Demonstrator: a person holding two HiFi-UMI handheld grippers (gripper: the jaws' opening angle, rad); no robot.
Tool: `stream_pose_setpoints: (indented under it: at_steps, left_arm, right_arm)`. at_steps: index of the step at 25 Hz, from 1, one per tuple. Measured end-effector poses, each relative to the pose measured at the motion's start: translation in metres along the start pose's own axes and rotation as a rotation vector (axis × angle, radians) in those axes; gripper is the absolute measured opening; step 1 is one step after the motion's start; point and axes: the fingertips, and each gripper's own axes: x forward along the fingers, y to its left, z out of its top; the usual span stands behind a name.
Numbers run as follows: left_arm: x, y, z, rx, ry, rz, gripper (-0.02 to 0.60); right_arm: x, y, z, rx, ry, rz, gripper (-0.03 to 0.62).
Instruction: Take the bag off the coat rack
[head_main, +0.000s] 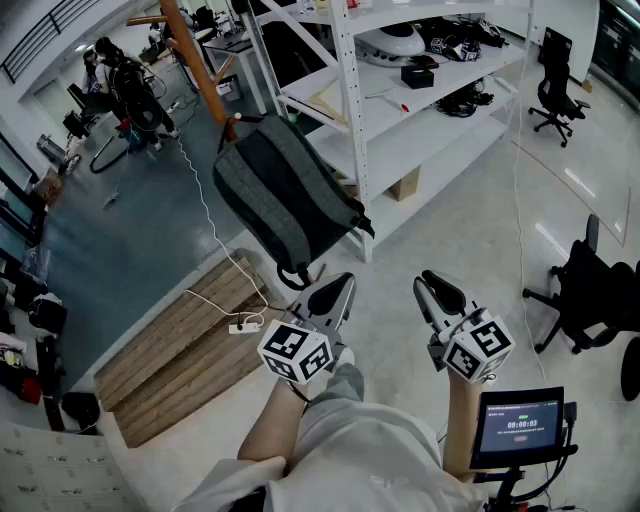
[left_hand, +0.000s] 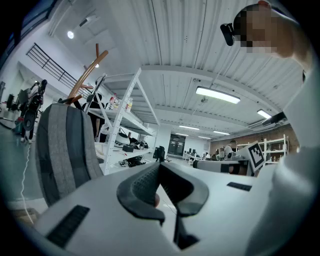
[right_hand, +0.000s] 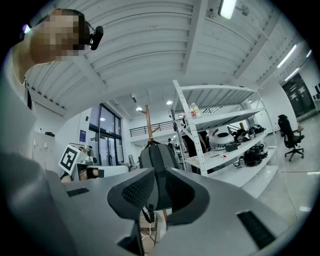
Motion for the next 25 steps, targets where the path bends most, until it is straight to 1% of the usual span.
stream_pose_setpoints:
  at_steps: [5,10,15,18,20,25]
  left_arm:
    - [0.037,0.063,0.013,0.008,-0.001,-0.016,0.006]
    - [0.076,0.125,0.035,0.023,0.002,-0.038,0.006]
    - [0.100,0.175,0.057,0.018,-0.021,-0.080,0.006]
    - [0.112,0.196,0.062,0.015,-0.017,-0.098,0.006]
    - [0.117,0.206,0.063,0.021,-0.014,-0.097,0.006]
    - [0.119,0.217,0.064,0.024,-0.024,-0.055,0.006]
  right_arm:
    - [0.072,-0.023,-0.002,0.006,-0.002,0.008,0.071]
    - [0.148,-0.049,0.007,0.017,-0.009,-0.002,0.071]
    - [0.214,-0.059,0.019,0.007,-0.024,0.010,0.071]
    - [0.240,-0.063,0.025,0.017,-0.044,0.019,0.071]
    - [0.252,-0.066,0.025,0.021,-0.044,0.023,0.071]
    - [0.269,-0.072,0.023,0.028,-0.019,0.061,0.071]
